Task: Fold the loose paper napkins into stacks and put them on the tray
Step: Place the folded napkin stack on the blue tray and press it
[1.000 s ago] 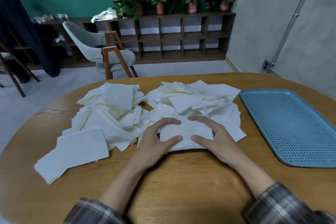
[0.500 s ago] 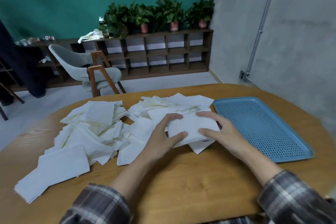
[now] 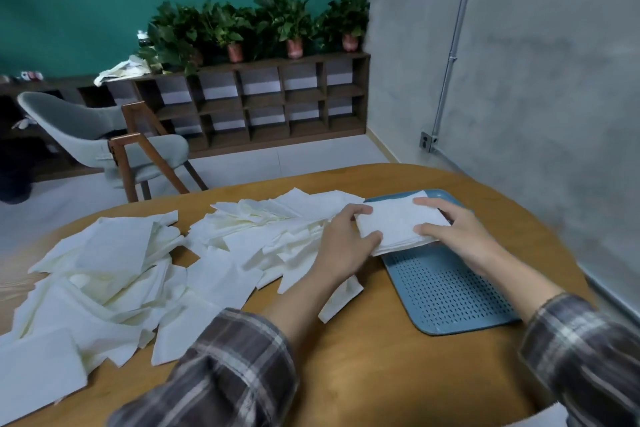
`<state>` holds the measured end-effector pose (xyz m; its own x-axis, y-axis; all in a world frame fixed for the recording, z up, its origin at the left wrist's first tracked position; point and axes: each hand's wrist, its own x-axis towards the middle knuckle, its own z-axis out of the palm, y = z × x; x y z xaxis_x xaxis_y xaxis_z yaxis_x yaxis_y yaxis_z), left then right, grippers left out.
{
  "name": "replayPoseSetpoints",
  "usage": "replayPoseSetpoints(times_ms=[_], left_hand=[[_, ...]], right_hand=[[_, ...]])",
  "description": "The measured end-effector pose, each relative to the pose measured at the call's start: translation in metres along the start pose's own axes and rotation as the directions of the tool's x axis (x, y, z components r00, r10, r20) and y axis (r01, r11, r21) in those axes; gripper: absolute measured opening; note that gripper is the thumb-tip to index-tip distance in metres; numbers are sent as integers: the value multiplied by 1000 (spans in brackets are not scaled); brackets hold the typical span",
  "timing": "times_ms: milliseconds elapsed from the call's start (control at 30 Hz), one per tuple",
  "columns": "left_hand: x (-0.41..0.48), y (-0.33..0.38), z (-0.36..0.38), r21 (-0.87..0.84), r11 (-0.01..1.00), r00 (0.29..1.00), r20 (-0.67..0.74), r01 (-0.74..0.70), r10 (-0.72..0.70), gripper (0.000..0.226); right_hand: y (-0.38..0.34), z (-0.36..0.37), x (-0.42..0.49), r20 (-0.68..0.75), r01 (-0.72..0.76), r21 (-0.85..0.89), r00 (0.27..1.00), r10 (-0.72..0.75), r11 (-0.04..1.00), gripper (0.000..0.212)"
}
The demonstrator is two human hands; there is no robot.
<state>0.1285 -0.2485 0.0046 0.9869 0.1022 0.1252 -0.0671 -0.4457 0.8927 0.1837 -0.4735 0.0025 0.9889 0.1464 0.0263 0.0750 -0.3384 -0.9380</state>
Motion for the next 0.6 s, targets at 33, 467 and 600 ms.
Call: replayPoseSetpoints(times_ms=[33, 467, 600], left_hand=[[9, 2, 6, -2, 1000, 999, 27, 18, -18, 45], [84, -24, 48, 190, 981, 998, -39, 46, -39, 37], [83, -29, 55, 268, 963, 1000, -11, 12, -9, 41]], right_hand=[[2, -5, 8, -20, -7, -20, 1000, 6, 1000, 52], [38, -3, 82, -92, -76, -308, 995, 49, 949, 58], [39, -1, 81, -59, -51, -410, 998, 29, 911, 57]])
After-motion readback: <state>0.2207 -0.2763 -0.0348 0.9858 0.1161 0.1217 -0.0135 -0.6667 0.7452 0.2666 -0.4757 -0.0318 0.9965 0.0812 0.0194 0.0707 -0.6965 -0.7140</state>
